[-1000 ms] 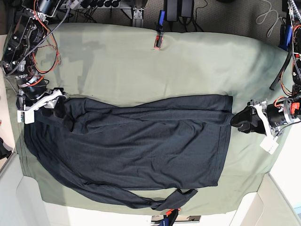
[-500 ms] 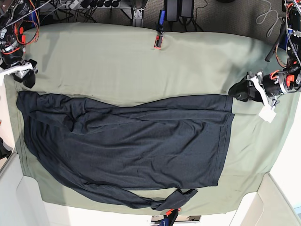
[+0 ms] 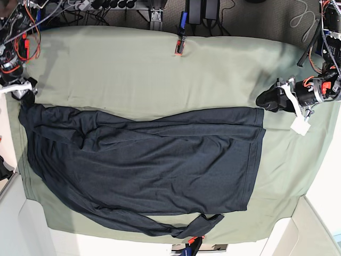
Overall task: Fold the T-shirt properly
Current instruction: 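Drag the shirt edge with both grippers toward the robot's base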
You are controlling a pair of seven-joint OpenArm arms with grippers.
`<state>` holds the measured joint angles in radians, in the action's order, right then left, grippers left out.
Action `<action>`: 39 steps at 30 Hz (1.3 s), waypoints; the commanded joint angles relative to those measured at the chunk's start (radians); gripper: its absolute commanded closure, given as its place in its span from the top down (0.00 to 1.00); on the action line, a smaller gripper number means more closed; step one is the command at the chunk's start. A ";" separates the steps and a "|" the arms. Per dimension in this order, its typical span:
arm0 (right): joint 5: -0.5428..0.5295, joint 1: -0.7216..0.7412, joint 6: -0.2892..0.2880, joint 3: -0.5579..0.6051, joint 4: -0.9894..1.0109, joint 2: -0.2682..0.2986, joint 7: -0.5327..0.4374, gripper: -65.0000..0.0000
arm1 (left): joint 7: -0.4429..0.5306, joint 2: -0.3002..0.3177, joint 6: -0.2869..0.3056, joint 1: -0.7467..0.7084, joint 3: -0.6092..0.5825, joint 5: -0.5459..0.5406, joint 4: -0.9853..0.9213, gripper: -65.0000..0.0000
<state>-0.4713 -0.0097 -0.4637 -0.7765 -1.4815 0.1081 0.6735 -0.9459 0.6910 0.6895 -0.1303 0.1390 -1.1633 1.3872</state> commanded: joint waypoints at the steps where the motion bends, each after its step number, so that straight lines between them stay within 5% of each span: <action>1: -0.003 0.014 -0.003 -0.003 0.004 0.014 -0.021 0.46 | 0.014 0.013 0.009 0.010 0.011 -0.006 0.013 0.50; 12: -0.003 0.121 -0.004 -0.002 0.154 0.013 -0.023 0.46 | 0.030 -0.043 0.009 0.010 0.011 0.069 0.009 0.50; 22: 0.005 0.153 -0.004 0.011 0.162 0.013 -0.026 0.46 | 0.170 -0.047 0.002 0.023 0.011 0.239 -0.053 0.50; 39: 0.019 0.154 -0.004 0.027 0.162 0.013 -0.026 0.46 | 0.168 -0.146 0.003 0.180 0.011 0.241 -0.163 0.50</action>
<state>-0.4446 0.1280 -0.4633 -0.7502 -1.3064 0.1078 0.6621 -0.7921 0.5285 0.6888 0.0311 0.1452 -0.9047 1.2140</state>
